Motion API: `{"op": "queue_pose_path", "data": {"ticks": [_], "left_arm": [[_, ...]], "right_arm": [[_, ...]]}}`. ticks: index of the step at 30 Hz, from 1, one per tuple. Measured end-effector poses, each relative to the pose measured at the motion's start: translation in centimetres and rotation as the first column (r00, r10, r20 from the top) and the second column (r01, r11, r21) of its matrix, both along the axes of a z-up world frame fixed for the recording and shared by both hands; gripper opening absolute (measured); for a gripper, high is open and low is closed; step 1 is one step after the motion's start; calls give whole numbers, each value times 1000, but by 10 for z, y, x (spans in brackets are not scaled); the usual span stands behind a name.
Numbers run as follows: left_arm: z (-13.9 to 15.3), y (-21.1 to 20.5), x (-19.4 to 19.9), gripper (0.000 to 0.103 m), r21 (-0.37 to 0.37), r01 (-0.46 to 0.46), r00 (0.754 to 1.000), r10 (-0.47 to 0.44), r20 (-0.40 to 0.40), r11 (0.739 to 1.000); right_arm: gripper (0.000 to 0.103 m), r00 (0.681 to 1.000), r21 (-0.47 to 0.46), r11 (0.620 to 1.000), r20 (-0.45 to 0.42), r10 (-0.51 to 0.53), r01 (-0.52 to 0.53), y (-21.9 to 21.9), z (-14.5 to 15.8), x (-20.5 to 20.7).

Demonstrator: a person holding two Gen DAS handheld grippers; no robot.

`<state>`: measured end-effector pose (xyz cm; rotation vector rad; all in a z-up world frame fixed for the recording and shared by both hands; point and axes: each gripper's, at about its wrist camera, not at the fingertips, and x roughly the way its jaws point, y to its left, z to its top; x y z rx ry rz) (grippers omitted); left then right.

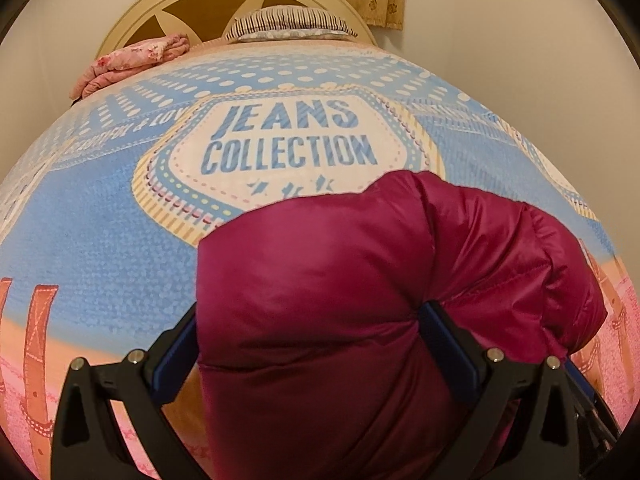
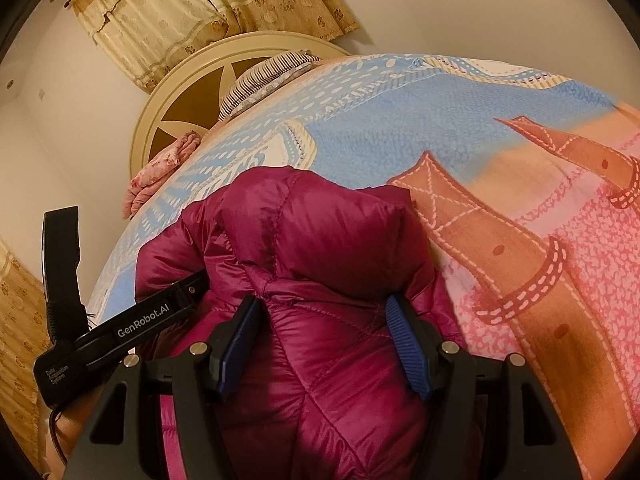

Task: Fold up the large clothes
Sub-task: 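Hold the folded magenta jacket up with both grippers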

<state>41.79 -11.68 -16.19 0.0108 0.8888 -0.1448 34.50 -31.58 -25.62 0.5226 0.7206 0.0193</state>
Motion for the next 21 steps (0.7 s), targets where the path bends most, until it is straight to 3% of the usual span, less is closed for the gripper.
{"op": "queue_pose_path", "data": {"ticks": [21], "left_arm": [[-3, 1, 3, 103, -36, -1, 1000, 0, -30, 999]], "right_arm": [[67, 1000, -43, 999, -17, -4, 3, 7, 1, 1]]}}
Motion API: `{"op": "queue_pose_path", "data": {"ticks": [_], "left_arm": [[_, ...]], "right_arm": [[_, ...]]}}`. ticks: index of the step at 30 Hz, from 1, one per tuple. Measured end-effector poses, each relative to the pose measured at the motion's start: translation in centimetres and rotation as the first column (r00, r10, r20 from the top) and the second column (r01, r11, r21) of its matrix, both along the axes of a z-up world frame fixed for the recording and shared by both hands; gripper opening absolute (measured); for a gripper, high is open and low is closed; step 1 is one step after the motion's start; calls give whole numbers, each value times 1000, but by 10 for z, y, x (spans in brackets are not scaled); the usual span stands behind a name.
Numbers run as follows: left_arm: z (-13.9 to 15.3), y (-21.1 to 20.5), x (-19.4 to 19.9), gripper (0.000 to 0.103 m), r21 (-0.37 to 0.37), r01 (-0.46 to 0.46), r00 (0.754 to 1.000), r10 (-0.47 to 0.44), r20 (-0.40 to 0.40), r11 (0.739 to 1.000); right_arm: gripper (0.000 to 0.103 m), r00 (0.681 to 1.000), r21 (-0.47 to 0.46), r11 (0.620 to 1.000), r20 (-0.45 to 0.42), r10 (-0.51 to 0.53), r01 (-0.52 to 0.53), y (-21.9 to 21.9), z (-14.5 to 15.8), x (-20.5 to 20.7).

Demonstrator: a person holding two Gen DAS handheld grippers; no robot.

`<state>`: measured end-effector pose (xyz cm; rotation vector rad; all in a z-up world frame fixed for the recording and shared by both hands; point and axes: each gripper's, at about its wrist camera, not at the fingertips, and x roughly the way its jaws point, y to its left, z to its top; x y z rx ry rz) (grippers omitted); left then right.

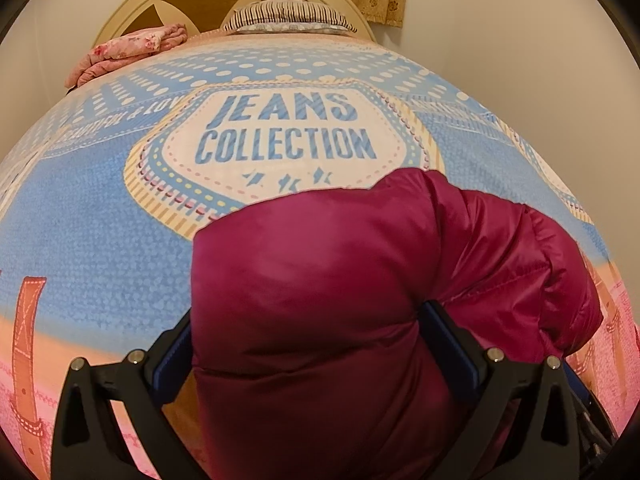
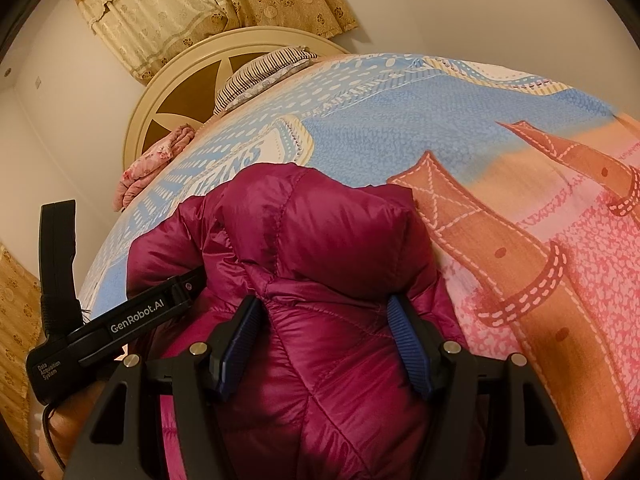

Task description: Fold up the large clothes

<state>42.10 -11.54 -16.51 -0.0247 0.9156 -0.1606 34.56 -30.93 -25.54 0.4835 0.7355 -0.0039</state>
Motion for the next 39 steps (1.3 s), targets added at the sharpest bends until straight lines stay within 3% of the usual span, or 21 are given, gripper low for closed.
{"op": "queue_pose_path", "data": {"ticks": [21, 26, 27, 30, 34, 39], "left_arm": [[1, -1, -2, 103, -3, -6, 1000, 6, -17, 1000], [3, 26, -10, 103, -141, -29, 998, 19, -67, 990], [6, 35, -17, 103, -180, -36, 997, 24, -72, 983], [22, 60, -49, 103, -276, -12, 999, 1, -38, 961], [25, 72, -87, 103, -328, 57, 998, -60, 1, 943], [16, 63, -107, 103, -397, 130, 990, -144, -4, 909]], "right_arm": [[67, 1000, -5, 1000, 0, 3, -3, 0, 0, 1], [68, 999, 40, 999, 30, 14, -15, -5, 1, -4], [73, 999, 64, 997, 41, 30, -32, -8, 2, -5], [78, 994, 95, 990, 47, 101, -105, -17, 14, -13], [81, 992, 53, 995, 103, 74, -80, -37, 32, -34], [81, 993, 78, 991, 53, 102, -106, -58, 23, -31]]}}
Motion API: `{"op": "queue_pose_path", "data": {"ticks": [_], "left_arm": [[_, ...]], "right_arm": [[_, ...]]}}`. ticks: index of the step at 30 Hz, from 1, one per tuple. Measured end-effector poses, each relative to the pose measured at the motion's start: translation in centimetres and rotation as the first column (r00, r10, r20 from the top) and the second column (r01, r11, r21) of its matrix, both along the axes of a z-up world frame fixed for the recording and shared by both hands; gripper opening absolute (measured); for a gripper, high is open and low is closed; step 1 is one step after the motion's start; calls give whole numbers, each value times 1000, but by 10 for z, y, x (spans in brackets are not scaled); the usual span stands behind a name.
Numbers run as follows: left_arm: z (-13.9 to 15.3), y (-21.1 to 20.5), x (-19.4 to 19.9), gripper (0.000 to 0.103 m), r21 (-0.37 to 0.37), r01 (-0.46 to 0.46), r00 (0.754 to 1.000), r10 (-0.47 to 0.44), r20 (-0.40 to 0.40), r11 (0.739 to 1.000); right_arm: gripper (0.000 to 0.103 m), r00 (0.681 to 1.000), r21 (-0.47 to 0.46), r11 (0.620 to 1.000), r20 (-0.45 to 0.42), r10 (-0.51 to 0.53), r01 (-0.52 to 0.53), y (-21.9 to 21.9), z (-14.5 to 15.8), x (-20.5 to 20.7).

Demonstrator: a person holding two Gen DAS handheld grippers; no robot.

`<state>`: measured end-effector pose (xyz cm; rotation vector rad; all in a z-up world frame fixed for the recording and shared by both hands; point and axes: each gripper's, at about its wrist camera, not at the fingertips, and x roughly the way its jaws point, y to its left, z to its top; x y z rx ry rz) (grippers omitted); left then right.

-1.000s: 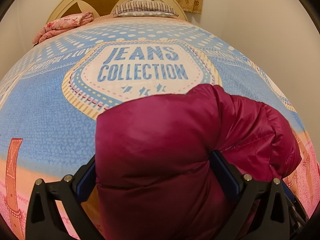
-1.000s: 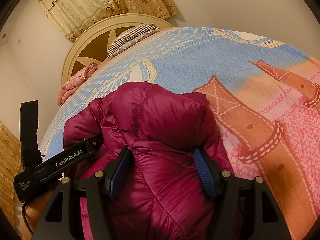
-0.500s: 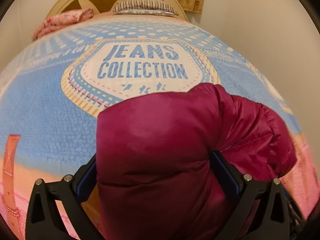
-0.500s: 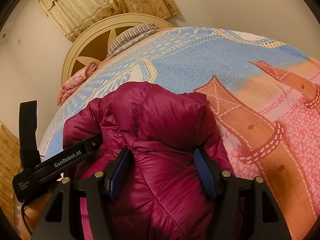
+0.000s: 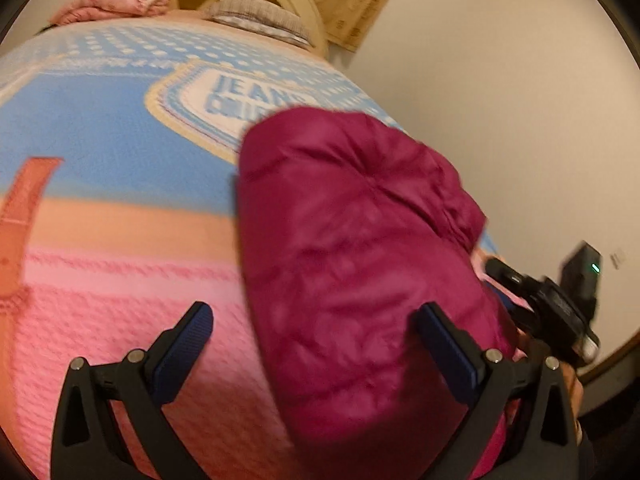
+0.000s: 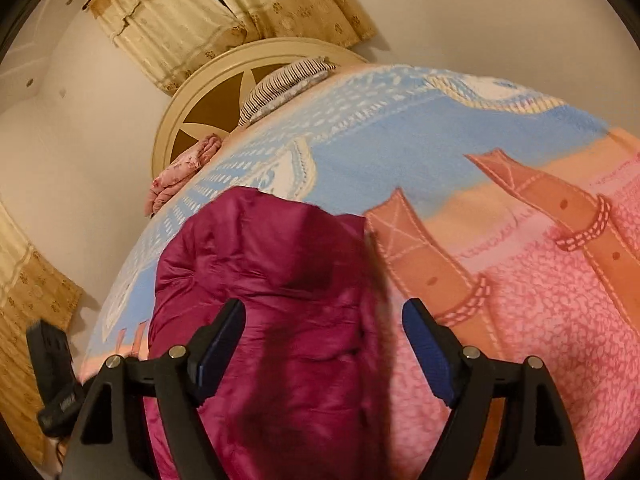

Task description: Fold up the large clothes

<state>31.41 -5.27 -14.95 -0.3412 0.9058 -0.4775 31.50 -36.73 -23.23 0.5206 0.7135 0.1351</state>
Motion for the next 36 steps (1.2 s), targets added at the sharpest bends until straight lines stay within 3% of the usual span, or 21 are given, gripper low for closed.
{"op": "queue_pose_path", "data": {"ticks": [3, 8, 11, 14, 16, 19, 22, 24, 30, 36], "left_arm": [[1, -10, -3, 103, -31, 42, 999, -41, 16, 999], [-4, -16, 4, 103, -43, 57, 998, -57, 10, 997], [-11, -12, 9, 103, -83, 62, 998, -64, -23, 995], [-13, -13, 8, 103, -98, 76, 997, -79, -27, 992], [-9, -17, 5, 89, -102, 101, 995, -103, -13, 990], [1, -23, -5, 74, -66, 100, 995, -99, 12, 993], [14, -18, -15, 59, -67, 91, 996, -90, 28, 994], [25, -13, -26, 55, -72, 87, 996, -84, 43, 994], [51, -2, -68, 51, -32, 81, 991, -77, 111, 996], [73, 37, -104, 51, -48, 23, 988, -15, 155, 999]], "right_arm": [[81, 997, -5, 998, -37, 67, -67, 5, -8, 8], [81, 990, 89, 990, -72, 120, -113, -1, -24, 20], [74, 985, 132, 981, -80, 151, -140, -5, -31, 27], [60, 975, 183, 966, -92, 200, -181, -4, -38, 34], [45, 970, 222, 954, -92, 225, -201, -3, -41, 35], [30, 970, 236, 949, -73, 234, -211, 1, -37, 28], [27, 973, 224, 952, -46, 224, -209, 8, -29, 14], [26, 975, 223, 952, -28, 221, -209, 13, -24, 4], [24, 962, 221, 936, 40, 272, -274, 46, 0, -32], [24, 926, 206, 902, 79, 370, -379, 99, 17, -58]]}}
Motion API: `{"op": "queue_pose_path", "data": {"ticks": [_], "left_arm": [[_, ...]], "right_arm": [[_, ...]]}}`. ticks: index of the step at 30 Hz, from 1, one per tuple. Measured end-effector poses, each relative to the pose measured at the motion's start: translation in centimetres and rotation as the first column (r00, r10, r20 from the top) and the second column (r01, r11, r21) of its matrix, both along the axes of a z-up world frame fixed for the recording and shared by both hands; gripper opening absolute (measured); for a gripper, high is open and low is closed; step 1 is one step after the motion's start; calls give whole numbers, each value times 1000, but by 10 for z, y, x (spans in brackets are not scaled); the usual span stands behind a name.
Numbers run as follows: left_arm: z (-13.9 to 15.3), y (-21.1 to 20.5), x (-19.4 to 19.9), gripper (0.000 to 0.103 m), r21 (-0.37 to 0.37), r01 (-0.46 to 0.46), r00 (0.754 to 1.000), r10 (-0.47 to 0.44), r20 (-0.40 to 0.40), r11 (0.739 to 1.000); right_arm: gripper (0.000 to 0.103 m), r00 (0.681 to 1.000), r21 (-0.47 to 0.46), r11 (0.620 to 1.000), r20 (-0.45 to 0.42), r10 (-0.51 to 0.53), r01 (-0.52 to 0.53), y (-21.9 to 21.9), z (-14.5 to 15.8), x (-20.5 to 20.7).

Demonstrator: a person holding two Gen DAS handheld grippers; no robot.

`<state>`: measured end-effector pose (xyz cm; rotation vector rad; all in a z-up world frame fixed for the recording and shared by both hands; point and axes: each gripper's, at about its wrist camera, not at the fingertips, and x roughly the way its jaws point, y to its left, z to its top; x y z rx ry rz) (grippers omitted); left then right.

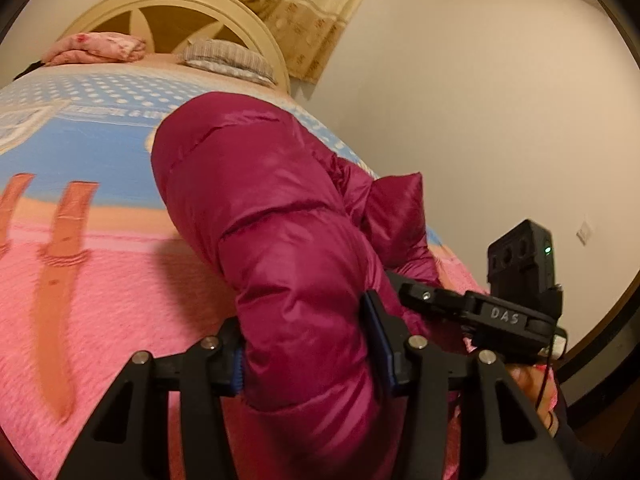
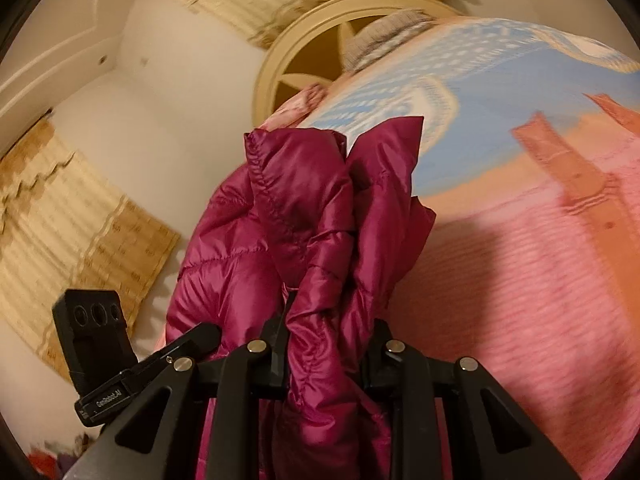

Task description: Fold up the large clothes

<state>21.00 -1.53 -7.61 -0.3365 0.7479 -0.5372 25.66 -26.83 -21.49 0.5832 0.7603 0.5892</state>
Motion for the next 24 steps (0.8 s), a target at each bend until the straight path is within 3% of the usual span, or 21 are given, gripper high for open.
{"op": "queue_pose_path", "data": {"ticks": [7, 17, 24], "left_arm": [[14, 62, -33, 51, 49, -127, 991, 126, 33, 991], [11, 134, -62, 51, 184, -321, 947, 319, 40, 929], [11, 168, -77, 51, 210, -403, 914, 401, 56, 891]], "right_arm": [[24, 991, 23, 991, 14, 130, -131, 75, 8, -8], [24, 944, 31, 943, 10, 330, -331, 201, 4, -4], [24, 908, 31, 907, 0, 420, -420, 260, 1, -2]]}}
